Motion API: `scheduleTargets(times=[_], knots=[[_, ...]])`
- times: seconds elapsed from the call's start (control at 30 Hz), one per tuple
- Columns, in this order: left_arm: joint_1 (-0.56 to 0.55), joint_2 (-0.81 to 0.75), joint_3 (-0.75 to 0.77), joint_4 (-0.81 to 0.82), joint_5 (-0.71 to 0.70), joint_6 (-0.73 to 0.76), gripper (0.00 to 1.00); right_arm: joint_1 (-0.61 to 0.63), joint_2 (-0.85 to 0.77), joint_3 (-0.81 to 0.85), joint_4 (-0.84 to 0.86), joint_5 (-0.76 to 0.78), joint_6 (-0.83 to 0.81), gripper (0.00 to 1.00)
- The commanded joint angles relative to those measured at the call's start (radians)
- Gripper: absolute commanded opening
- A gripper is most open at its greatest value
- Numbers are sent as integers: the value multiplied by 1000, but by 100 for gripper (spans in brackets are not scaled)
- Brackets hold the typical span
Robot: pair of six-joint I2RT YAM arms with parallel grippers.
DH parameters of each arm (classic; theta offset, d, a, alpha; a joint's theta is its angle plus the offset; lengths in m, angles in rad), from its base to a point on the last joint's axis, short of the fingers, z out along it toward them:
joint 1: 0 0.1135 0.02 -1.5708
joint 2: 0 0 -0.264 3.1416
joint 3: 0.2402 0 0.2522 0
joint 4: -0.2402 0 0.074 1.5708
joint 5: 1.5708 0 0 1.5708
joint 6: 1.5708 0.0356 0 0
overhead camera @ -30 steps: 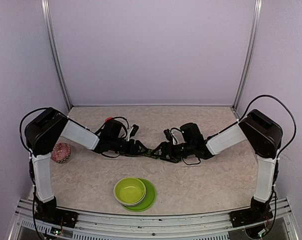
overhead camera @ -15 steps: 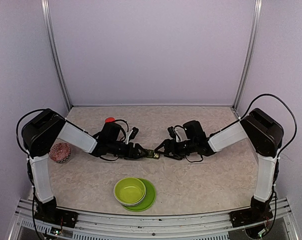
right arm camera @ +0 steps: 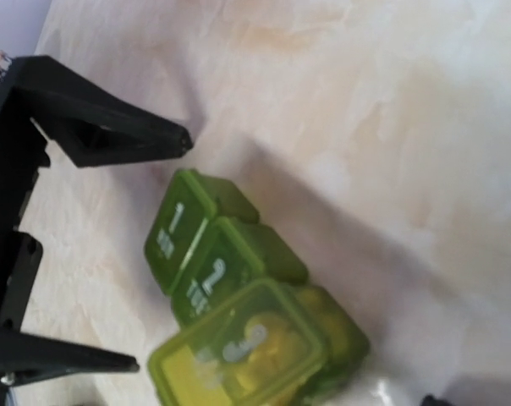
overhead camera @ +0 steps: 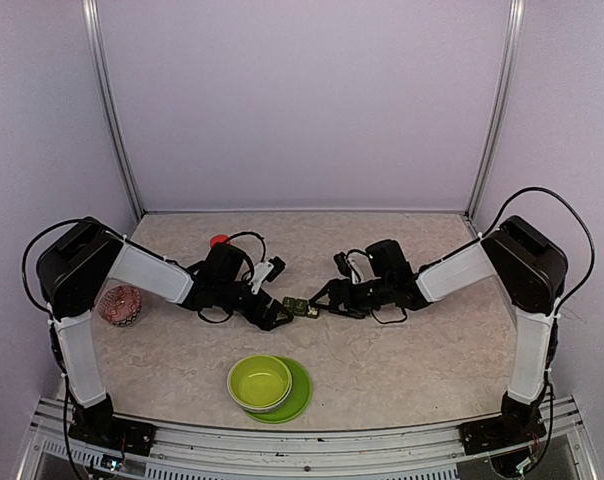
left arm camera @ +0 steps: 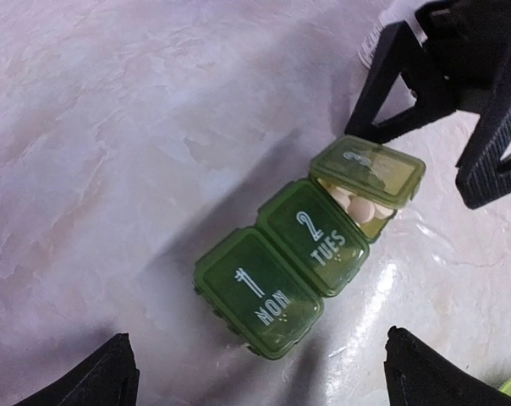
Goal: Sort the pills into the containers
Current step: Move the pill container to the center of the board.
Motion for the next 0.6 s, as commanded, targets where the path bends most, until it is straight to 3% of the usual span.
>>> scheduleTargets(times=[0.0, 0.13, 0.4, 0.57], knots=[[-21, -27, 44, -89, 15, 293, 99, -7, -53, -27, -16, -14, -44, 83], [-21, -33, 28, -87, 26, 479, 99, -7, -71, -41, -16, -19, -57, 83], [23, 32, 108, -126, 99, 615, 95, -8, -85, -54, -18, -35, -69, 83], [26, 137, 255, -280, 126, 669, 88, -8, -103, -67, -19, -33, -74, 83]])
